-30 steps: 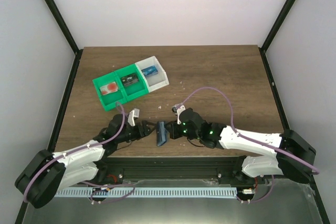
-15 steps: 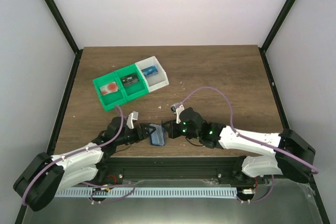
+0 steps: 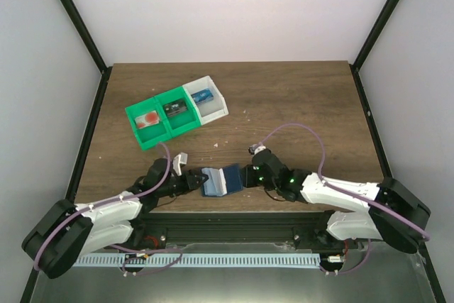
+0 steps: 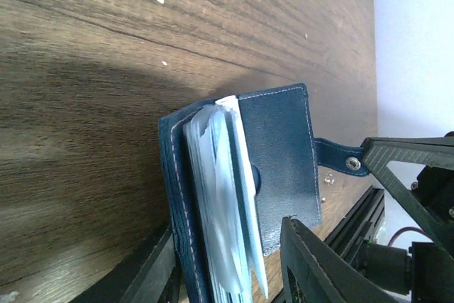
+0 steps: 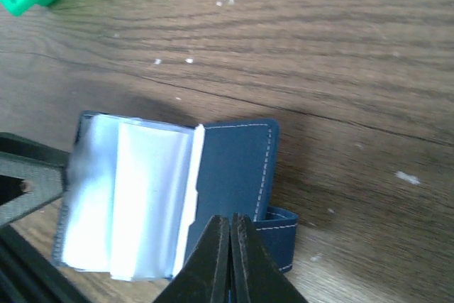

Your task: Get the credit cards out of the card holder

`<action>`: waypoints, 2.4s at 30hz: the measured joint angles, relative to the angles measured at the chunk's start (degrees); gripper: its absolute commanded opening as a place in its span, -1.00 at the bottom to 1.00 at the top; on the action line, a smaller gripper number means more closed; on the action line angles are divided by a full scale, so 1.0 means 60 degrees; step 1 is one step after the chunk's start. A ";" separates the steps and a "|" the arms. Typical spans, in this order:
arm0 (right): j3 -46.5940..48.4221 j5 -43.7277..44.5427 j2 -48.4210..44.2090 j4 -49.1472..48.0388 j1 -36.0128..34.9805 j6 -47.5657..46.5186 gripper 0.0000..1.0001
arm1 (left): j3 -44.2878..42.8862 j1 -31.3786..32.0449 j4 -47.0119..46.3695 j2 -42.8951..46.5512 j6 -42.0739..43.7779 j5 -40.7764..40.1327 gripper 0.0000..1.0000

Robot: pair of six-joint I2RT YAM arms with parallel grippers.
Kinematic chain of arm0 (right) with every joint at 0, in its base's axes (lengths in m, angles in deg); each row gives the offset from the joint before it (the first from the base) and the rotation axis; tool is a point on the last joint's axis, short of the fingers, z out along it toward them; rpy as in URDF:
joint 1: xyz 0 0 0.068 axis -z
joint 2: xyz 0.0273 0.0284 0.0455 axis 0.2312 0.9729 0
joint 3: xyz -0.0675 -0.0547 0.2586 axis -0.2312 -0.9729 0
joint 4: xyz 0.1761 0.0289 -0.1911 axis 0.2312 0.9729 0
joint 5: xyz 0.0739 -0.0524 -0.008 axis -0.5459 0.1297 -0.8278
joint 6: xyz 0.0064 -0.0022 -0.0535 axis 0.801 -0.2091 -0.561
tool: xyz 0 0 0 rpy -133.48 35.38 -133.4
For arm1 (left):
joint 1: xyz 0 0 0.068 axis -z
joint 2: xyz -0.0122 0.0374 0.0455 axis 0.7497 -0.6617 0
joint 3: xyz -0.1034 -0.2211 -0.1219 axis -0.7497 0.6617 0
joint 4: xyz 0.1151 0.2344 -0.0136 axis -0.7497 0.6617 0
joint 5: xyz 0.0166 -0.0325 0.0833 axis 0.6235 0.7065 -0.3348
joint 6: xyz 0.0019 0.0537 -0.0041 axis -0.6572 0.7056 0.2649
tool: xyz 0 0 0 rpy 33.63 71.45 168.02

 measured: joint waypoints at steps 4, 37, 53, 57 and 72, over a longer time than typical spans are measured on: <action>-0.0408 -0.0011 0.0007 -0.0025 0.0189 0.0091 -0.98 | 0.0000 0.0000 -0.0076 -0.0226 -0.0025 0.0040 -0.36; 0.1880 -0.1807 0.1993 0.0980 -0.0725 -0.0656 0.40 | 0.0022 0.0000 -0.0634 0.0204 -0.0386 0.0339 -1.00; 0.2051 -0.2521 0.3362 0.0313 -0.0845 -0.0510 0.35 | 0.0215 0.0004 -0.0393 0.0463 -0.0506 0.0076 -0.76; 0.2055 -0.2583 0.3450 0.0197 -0.0845 -0.0426 0.25 | 0.0219 0.0007 -0.0397 0.0463 -0.0521 0.0073 -0.72; 0.1829 -0.1836 0.3340 0.0066 -0.0845 -0.0058 -0.22 | 0.0514 0.0011 -0.0433 0.0557 -0.0554 0.0102 -0.36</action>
